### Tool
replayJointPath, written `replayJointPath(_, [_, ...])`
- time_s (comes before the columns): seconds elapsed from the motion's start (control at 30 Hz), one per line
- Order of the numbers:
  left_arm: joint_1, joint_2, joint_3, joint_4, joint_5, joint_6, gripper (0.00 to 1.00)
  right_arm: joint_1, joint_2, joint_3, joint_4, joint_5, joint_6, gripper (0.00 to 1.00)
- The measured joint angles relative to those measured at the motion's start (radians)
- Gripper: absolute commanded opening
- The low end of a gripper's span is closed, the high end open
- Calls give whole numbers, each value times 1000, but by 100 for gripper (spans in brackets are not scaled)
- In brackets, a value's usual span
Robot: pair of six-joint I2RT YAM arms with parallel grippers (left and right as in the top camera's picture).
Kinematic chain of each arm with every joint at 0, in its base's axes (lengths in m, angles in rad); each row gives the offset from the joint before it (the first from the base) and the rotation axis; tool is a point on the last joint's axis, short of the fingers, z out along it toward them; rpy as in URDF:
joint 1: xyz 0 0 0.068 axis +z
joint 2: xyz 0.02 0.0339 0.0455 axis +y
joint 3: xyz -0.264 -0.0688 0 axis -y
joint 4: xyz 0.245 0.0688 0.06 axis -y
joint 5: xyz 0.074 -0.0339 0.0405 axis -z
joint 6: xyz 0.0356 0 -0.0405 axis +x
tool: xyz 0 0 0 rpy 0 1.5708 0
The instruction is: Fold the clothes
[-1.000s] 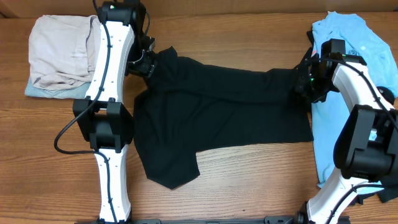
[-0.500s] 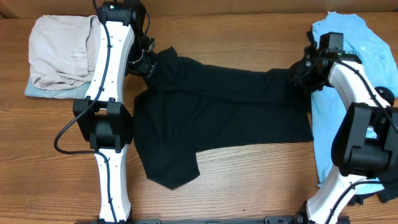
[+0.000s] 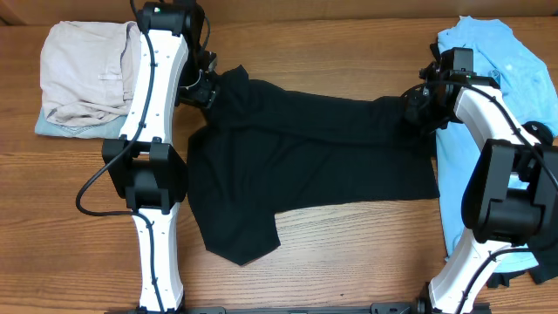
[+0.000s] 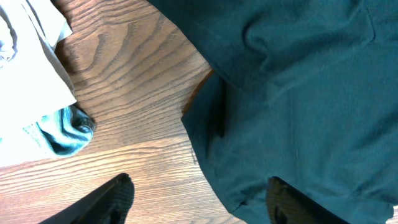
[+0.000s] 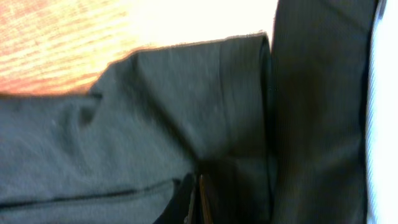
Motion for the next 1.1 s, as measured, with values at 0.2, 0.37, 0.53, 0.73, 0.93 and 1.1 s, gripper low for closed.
replayJointPath(0.2, [6, 0, 0, -1, -5, 2, 65, -1, -50, 0, -100, 1, 1, 4])
replayJointPath(0.37, [21, 0, 0, -2, -9, 2, 65, -1, -207, 3, -238, 3, 4, 4])
replayJointPath(0.53, [55, -2, 0, -1, -12, 2, 70, -1, -257, 2, -346, 21, 3, 4])
replayJointPath(0.73, [87, -53, 0, -2, -14, 2, 76, -1, -255, -119, -349, 35, 5, 4])
replayJointPath(0.93, [119, -151, 0, -2, 61, 2, 74, -1, -251, -141, -294, 35, 15, 4])
replayJointPath(1.1, [140, -154, -11, -1, 167, 2, 73, -1, -251, -141, -254, 35, 23, 4])
